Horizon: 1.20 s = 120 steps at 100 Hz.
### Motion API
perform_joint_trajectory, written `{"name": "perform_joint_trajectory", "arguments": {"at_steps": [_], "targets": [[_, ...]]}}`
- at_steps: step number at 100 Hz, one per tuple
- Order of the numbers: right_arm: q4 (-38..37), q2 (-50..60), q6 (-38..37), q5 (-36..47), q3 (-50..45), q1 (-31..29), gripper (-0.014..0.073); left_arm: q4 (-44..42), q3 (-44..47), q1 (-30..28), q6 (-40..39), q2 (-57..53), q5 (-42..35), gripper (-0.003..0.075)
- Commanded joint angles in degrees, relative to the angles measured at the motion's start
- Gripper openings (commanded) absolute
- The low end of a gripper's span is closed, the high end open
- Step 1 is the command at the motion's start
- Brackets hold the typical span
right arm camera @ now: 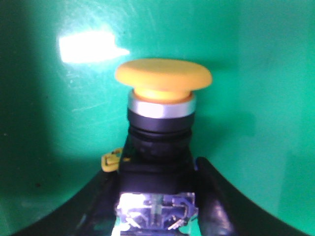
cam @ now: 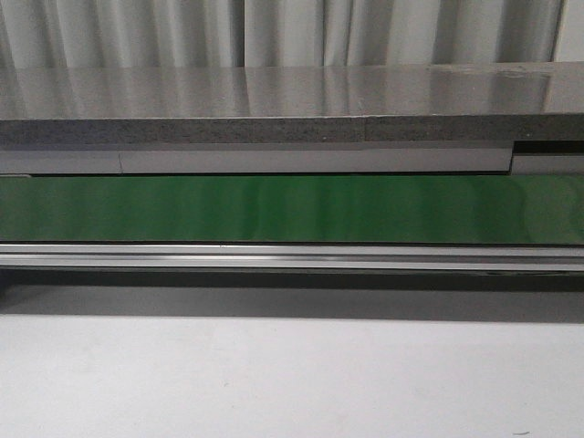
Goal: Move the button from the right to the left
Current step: 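Close the right gripper on the yellow push-button's base and lift it, then carry the button over the conveyor belt and open the right gripper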
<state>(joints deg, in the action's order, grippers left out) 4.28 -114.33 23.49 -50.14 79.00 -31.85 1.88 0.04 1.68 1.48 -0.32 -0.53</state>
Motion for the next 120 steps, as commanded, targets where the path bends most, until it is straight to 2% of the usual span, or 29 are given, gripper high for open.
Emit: {"name": "perform_joint_trajectory", "arguments": {"at_steps": [1, 18, 35, 53, 66, 87, 120], "targets": [[0.9, 3.0, 0.8, 0.1, 1.6, -0.1, 0.022, 0.1, 2.5, -0.1, -0.5, -1.8, -4.6, -0.002], [3.2, 5.9, 0.8, -2.2, 4.4, -0.1, 0.022, 0.1, 2.5, -0.1, -0.5, -1.8, -4.6, -0.002], [9.0, 10.6, -0.9, -9.3, 9.6, 0.2, 0.022, 0.1, 2.5, -0.1, -0.5, -1.8, -4.6, -0.002], [11.6, 14.2, -0.9, -14.3, 11.6, 3.4, 0.0215, 0.1, 2.5, -0.1, -0.5, -1.8, -4.6, -0.002], [13.3, 14.4, -1.0, -21.1, 11.6, 6.9, 0.0215, 0.1, 2.5, -0.1, -0.5, -1.8, -4.6, -0.002], [14.3, 14.4, -1.1, -22.4, 11.1, 11.6, 0.0215, 0.1, 2.5, -0.1, -0.5, -1.8, -4.6, -0.002], [11.5, 13.2, -1.2, -22.4, 8.6, 11.9, 0.0215, 0.1, 2.5, -0.1, -0.5, -1.8, -4.6, -0.002]]}}
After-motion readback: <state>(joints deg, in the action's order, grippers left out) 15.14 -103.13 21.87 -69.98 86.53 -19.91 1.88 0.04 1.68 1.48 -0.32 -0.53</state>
